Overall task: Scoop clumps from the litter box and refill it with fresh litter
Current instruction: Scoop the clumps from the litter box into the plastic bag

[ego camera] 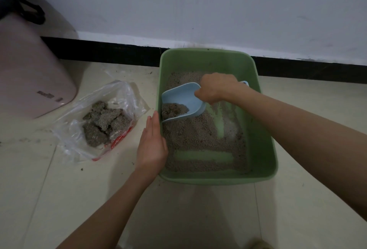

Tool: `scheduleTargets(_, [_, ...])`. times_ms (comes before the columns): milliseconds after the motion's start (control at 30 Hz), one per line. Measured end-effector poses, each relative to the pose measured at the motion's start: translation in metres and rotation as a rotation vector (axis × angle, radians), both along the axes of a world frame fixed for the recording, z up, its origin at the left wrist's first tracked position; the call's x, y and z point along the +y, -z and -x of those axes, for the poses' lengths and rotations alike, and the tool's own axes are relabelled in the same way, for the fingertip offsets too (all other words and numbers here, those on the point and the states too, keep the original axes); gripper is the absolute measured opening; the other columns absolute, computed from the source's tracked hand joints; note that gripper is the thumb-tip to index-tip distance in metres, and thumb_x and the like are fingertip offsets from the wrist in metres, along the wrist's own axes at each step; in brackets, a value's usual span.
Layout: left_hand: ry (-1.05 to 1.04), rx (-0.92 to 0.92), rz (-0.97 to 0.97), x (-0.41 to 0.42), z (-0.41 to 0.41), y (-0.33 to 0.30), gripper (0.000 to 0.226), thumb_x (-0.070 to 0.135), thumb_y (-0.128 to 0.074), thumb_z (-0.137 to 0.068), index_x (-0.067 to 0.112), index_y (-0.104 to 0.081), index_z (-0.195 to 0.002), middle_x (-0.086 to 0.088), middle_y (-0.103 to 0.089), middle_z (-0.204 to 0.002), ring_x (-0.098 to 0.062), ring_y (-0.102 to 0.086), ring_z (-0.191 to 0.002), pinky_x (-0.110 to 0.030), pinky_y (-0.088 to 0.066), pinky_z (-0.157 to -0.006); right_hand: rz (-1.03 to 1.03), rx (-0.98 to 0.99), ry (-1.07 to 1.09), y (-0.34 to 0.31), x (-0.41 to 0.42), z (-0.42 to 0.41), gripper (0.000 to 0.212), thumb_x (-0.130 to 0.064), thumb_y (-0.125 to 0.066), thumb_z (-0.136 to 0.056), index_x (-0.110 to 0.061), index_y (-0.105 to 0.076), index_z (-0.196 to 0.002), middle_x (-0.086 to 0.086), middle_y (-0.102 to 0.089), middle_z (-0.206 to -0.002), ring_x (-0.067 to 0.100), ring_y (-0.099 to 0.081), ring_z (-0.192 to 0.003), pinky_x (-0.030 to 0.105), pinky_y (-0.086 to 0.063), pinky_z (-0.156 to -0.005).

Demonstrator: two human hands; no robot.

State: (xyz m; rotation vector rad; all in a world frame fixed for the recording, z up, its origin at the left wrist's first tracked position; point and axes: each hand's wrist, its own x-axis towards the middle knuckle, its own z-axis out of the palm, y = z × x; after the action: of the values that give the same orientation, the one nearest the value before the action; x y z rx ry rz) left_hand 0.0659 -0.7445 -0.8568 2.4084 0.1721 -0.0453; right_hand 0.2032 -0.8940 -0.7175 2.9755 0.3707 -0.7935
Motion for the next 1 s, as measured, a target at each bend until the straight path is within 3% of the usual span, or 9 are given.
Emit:
scheduleTargets(300, [-0.010, -0.007, 0.011, -0.001, 0.000, -0.002, 0.070, -0.003, -0.037, -0.087, 0.009, -0.008, -0.149, -0.012, -0.015, -0.156, -0.022, -0.010, -0.145, -0.035, -0.018, -0.117, 0.051, -0.157, -0.172, -0.019, 0.029, 0.010, 0.035, -0.015, -0.042, -0.090, -0.016, -0.032, -0.057, -0.004, -0.027, -0.055, 0.012, -0.021, -0.048, 0.022, -0.020, -0.047])
scheduleTargets(1000, [-0.034, -0.003, 0.014, -0.002, 0.000, 0.003, 0.071, -0.001, -0.037, -0.088, 0.013, -0.006, -0.149, -0.012, -0.015, -0.156, -0.023, -0.012, -0.144, -0.035, -0.020, -0.114, 0.073, -0.129, -0.175, -0.021, 0.039, 0.005, 0.031, -0.010, -0.045, -0.084, -0.015, -0.037, -0.054, -0.003, -0.037, -0.051, 0.012, -0.027, -0.046, 0.022, -0.021, -0.048])
